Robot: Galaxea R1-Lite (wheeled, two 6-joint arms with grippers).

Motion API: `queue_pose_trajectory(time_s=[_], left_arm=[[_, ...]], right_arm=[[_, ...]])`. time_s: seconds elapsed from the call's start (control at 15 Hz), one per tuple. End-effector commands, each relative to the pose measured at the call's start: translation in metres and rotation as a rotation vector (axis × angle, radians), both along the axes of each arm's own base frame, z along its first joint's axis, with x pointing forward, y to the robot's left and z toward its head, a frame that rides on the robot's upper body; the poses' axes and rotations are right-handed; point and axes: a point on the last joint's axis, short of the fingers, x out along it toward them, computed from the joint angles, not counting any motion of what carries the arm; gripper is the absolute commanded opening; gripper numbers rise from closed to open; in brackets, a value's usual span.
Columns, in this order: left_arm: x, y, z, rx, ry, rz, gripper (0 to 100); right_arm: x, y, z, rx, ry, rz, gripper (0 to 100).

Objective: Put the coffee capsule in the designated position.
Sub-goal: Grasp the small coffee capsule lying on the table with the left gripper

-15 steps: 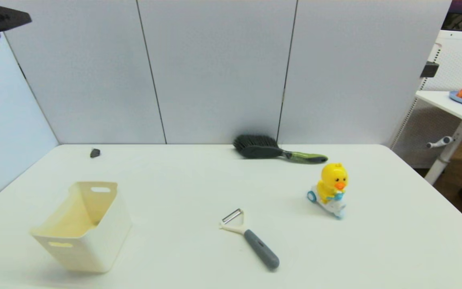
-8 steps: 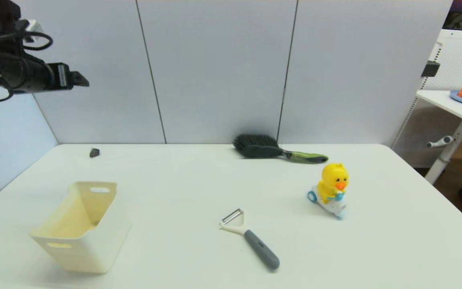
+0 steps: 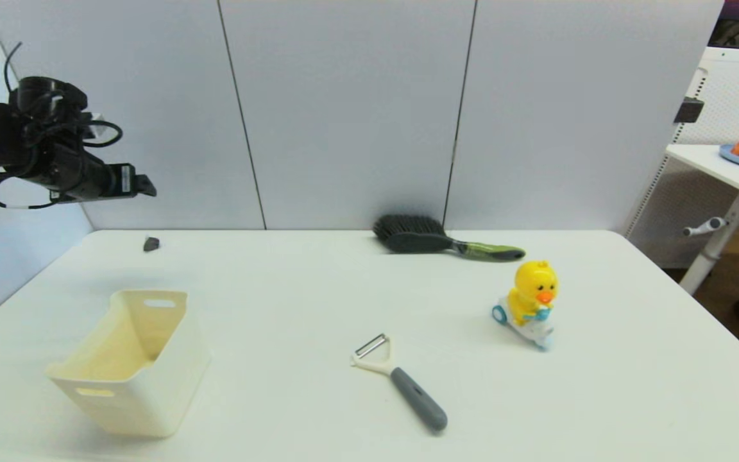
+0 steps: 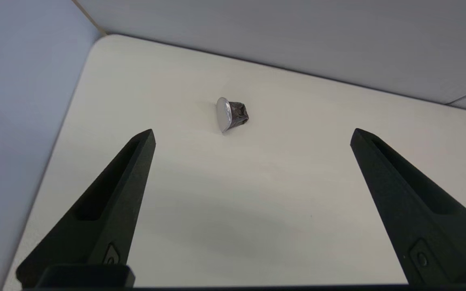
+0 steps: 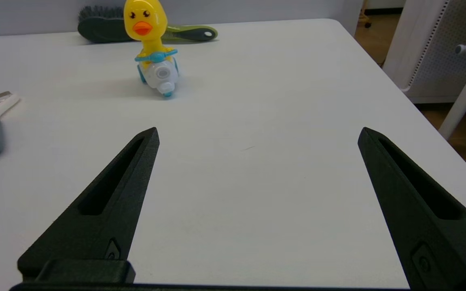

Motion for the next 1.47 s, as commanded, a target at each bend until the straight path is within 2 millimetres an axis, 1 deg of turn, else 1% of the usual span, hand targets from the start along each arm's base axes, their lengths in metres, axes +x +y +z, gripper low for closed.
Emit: queue_pose_trajectory(time_s=[0.07,0.13,0.2,0.47,0.6,0.8,1.0,1.2,1.47], left_arm=[[0.027,0.003,-0.052,-0.021,0.115,-0.009,100],[0.029,0.004,-0.058,-0.022,0.126,-0.008,100],[0.029,0.004,-0.059,-0.023,0.129,-0.007,100],[0.029,0.006,-0.057,-0.025,0.120,0.006,100],[0.028,0.016,-0.057,-0.023,0.115,0.026,100],[0.029,0.024,-0.059,-0.018,0.100,0.039,100],[0.038,0.026,-0.073,-0.011,0.098,0.025,100],[0.040,0.025,-0.082,-0.024,0.121,-0.019,100],[0.050,0.026,-0.111,-0.026,0.177,-0.032,100]], right_arm=[[0.000,0.000,0.000,0.000,0.001,0.001,100],[0.000,0.000,0.000,0.000,0.001,0.001,100],[0.000,0.000,0.000,0.000,0.001,0.001,100],[0.000,0.000,0.000,0.000,0.001,0.001,100],[0.000,0.000,0.000,0.000,0.001,0.001,100],[0.000,0.000,0.000,0.000,0.001,0.001,100],[0.000,0.000,0.000,0.000,0.001,-0.001,100],[0.000,0.000,0.000,0.000,0.001,0.001,100],[0.000,0.000,0.000,0.000,0.001,0.001,100]])
